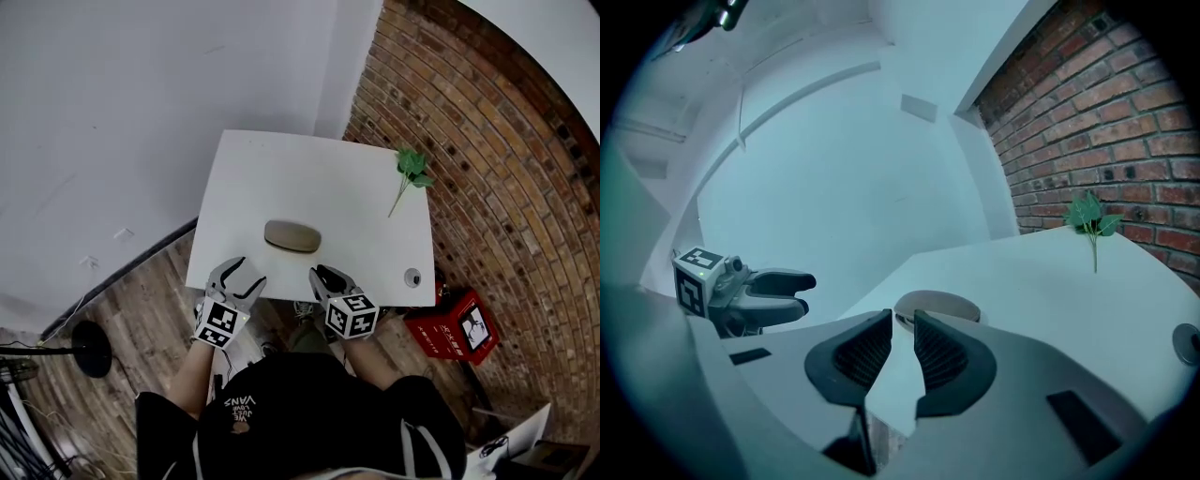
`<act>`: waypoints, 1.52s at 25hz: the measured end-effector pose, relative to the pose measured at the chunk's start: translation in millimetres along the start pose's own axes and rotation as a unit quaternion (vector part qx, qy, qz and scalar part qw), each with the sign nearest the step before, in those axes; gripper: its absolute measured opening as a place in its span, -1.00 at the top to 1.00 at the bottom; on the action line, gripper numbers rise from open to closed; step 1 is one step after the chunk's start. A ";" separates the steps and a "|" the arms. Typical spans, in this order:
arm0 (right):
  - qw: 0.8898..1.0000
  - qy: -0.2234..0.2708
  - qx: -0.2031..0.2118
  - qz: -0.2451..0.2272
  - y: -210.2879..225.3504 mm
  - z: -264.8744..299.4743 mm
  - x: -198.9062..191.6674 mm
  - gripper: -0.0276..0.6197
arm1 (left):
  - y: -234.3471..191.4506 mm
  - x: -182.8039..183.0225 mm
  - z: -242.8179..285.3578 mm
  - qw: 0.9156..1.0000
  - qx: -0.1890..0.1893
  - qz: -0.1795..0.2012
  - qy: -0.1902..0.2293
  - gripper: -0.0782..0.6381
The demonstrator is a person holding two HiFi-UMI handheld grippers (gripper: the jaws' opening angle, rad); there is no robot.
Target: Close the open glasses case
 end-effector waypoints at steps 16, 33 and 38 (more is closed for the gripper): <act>0.999 0.006 0.045 -0.013 -56.5 -7.3 -19.0 0.91 | 18.8 -24.7 -74.0 0.996 0.047 -0.074 0.020 0.76; 0.993 -0.043 0.081 -0.069 -86.7 -6.5 -44.9 0.92 | 43.0 -48.2 -95.2 0.997 0.038 -0.065 0.002 0.77; 0.992 -0.049 0.081 -0.085 -92.0 -2.6 -44.0 0.92 | 39.9 -48.3 -96.8 0.997 0.044 -0.069 0.003 0.77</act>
Point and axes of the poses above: the fingertips, and each gripper's own axes: z forward along the fingers, y to its right, x out of its top, the point moved 3 cm from there along -z, backward along the fingers, and after that the axes turned 4 degrees about x, right-handed, at the moved point
